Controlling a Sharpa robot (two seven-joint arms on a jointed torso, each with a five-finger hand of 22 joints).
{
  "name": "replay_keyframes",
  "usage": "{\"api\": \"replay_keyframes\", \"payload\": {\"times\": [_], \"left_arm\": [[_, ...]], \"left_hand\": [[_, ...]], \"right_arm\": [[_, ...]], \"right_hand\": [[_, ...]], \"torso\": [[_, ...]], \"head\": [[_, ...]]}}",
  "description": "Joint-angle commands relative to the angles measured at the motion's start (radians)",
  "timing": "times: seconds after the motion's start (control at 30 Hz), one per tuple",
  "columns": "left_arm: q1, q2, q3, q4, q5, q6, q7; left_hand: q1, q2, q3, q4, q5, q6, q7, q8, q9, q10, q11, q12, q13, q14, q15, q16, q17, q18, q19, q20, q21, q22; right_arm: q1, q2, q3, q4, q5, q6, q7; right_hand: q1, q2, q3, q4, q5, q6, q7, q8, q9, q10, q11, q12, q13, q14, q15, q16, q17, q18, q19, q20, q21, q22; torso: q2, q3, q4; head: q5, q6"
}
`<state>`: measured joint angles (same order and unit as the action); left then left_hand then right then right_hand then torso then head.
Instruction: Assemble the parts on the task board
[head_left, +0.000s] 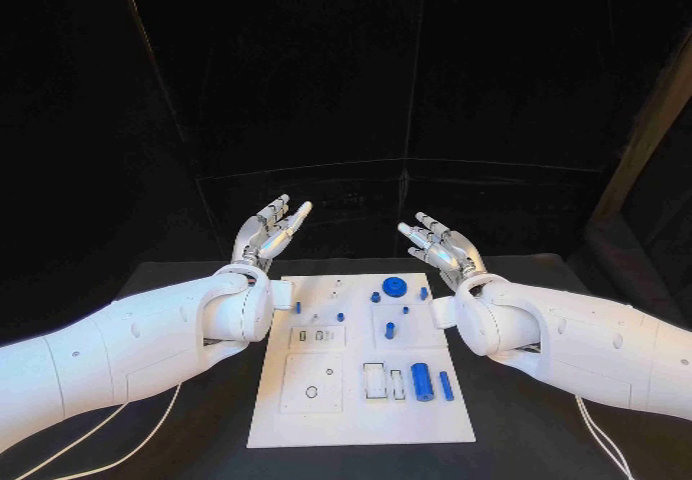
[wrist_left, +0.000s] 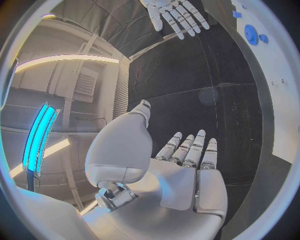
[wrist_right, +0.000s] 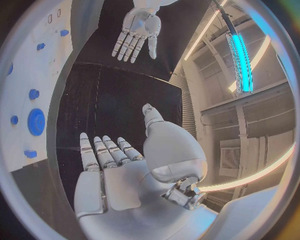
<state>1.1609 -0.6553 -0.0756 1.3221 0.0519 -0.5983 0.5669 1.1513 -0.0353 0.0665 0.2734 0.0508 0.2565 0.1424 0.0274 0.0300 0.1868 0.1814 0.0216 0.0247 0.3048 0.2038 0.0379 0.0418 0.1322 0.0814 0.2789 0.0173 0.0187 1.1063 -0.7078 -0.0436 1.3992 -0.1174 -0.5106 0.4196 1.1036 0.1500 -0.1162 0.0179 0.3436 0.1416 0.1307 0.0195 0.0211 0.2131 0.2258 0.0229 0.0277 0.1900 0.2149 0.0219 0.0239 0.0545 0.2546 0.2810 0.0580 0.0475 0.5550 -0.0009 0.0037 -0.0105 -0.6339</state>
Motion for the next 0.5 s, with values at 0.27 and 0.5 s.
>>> {"api": "replay_keyframes", "payload": {"times": [0.27,0.5], "left_arm": [[0.003,0.003,0.0,-0.005,0.017,0.074,0.05],[0.003,-0.059,0.0,0.028,0.038,0.074,0.076]], "left_hand": [[0.079,0.053,-0.005,-0.003,0.008,0.198,0.141,0.035,0.02,0.289,0.087,0.049,0.025,0.366,0.044,0.097,0.049,-0.016,0.239,0.015,0.102,0.053],[0.161,0.05,-0.011,-0.087,0.006,0.506,0.132,0.085,0.039,0.654,0.048,0.114,0.041,0.544,-0.01,0.168,0.062,0.035,0.581,0.011,0.248,0.113]], "right_arm": [[0.023,0.027,-0.013,-0.062,-0.153,0.28,-0.092],[0.05,-0.021,-0.012,-0.102,-0.49,0.099,-0.116]], "right_hand": [[0.24,-0.017,-0.006,-0.144,-0.049,0.662,0.124,0.164,0.075,0.68,-0.018,0.179,0.049,0.679,-0.03,0.183,0.054,0.115,0.37,0.009,0.184,0.085],[0.278,-0.002,0.006,-0.205,-0.078,0.742,0.098,0.138,0.05,0.763,-0.048,0.161,0.034,0.815,-0.068,0.183,0.043,0.131,0.492,-0.011,0.258,0.107]], "torso": [[0.0,-0.0001,0.0001],[0.047,-0.0013,0.0077]], "head": [[0.0,0.0],[-0.013,0.016]]}}
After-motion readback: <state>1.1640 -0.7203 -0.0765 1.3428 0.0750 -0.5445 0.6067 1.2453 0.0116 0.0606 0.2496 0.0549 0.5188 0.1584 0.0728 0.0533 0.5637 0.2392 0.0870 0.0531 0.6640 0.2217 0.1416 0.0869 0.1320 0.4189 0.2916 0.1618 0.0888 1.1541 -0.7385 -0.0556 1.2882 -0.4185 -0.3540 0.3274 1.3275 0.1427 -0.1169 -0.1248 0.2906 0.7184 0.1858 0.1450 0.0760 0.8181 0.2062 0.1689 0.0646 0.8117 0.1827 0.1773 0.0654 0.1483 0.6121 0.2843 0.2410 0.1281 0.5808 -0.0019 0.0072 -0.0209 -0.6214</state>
